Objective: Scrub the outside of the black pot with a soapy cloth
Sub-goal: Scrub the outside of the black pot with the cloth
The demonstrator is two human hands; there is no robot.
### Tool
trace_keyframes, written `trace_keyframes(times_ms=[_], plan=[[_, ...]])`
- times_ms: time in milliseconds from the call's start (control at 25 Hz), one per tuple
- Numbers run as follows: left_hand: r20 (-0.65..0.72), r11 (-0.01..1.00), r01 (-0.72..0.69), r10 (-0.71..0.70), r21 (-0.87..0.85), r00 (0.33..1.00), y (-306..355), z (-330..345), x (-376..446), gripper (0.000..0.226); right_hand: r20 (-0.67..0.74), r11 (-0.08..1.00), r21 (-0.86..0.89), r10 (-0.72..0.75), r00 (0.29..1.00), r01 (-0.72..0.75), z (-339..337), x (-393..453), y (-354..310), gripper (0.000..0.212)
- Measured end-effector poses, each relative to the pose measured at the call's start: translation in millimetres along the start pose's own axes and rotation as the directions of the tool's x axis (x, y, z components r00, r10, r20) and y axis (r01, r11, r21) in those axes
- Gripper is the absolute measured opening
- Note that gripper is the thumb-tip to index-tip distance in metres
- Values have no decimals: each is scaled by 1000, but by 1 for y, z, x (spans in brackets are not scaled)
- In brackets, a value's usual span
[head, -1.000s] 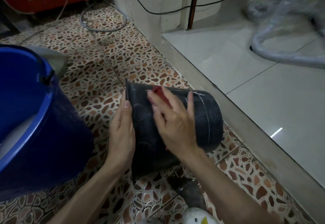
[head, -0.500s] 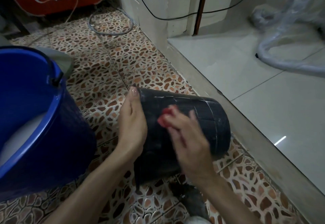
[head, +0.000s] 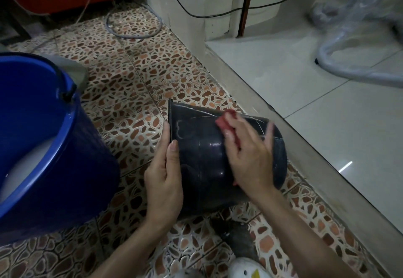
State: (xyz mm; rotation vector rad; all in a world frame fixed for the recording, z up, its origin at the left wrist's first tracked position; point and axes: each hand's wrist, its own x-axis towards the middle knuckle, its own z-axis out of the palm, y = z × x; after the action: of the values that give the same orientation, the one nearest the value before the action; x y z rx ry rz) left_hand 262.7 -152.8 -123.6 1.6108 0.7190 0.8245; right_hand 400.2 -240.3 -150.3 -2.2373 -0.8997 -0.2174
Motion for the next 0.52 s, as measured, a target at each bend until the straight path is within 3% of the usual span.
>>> trace_keyframes(times_ms=[120,240,280,360,440,520], plan=[[-3,999,28,-28,32,1000,6,2,-6,46,-7,951,8,310,951,-310,-25,1,54,39],[14,986,169,-169,-3,986,12,-1,13,43,-90,899,218,407,909,-380,-38,4,64,33],[15,971,236,-236,-24,972,10,-2,26,50,-129,900,290,374,918,-326,-39,1,51,30],[24,938,342,-341,-53,940,9,2,49,62,-141,944,318,141,980,-90,-32,-17,12,31],[52,939,338,-335,-68,941,14,12,57,75,-85,936,287,-188,979,204,-14,-36,-29,34],[69,960,257,-251,-108,966,21,18,47,74,-18,906,277,-327,945,319,4,-30,-50,36]])
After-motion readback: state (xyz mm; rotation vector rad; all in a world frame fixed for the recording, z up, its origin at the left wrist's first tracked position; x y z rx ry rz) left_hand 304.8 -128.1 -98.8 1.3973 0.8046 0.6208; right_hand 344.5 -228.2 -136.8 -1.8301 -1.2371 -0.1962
